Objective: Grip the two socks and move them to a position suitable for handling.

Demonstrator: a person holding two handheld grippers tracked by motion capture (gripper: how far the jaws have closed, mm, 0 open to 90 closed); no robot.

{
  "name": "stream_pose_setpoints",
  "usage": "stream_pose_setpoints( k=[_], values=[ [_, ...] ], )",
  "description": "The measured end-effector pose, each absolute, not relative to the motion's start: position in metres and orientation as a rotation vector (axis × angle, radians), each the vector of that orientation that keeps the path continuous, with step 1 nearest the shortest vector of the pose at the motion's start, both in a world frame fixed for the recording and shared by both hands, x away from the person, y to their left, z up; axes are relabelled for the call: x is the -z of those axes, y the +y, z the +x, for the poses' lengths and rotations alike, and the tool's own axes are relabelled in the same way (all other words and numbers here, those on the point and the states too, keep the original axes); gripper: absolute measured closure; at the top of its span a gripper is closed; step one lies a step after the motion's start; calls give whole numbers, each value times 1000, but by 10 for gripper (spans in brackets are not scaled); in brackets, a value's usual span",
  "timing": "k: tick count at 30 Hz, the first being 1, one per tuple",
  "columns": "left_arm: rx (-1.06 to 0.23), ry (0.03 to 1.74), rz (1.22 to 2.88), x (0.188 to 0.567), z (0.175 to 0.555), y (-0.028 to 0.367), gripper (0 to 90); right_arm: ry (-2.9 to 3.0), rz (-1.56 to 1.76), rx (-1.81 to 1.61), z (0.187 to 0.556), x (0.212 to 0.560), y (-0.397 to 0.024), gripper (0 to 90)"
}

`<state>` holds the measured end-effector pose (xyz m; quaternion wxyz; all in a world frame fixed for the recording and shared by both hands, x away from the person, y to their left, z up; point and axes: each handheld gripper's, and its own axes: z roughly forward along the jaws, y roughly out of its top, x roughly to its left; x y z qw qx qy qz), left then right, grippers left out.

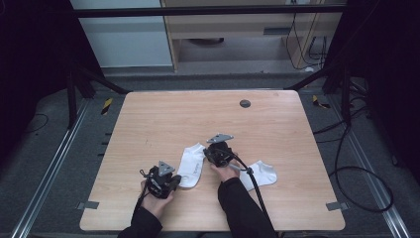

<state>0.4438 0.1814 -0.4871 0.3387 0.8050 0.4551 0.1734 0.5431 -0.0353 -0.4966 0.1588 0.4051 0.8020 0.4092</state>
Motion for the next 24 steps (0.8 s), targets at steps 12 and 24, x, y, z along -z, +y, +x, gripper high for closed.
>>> stream_pose_setpoints(
  k=[12, 24],
  values=[
    [-502, 1223, 2069, 480, 465, 198, 874, 2284, 1182, -1178, 493, 481, -59, 874],
    [-521, 1217, 2134, 479, 479, 204, 862, 2351, 1203, -1174, 472, 499, -51, 875]
  ],
)
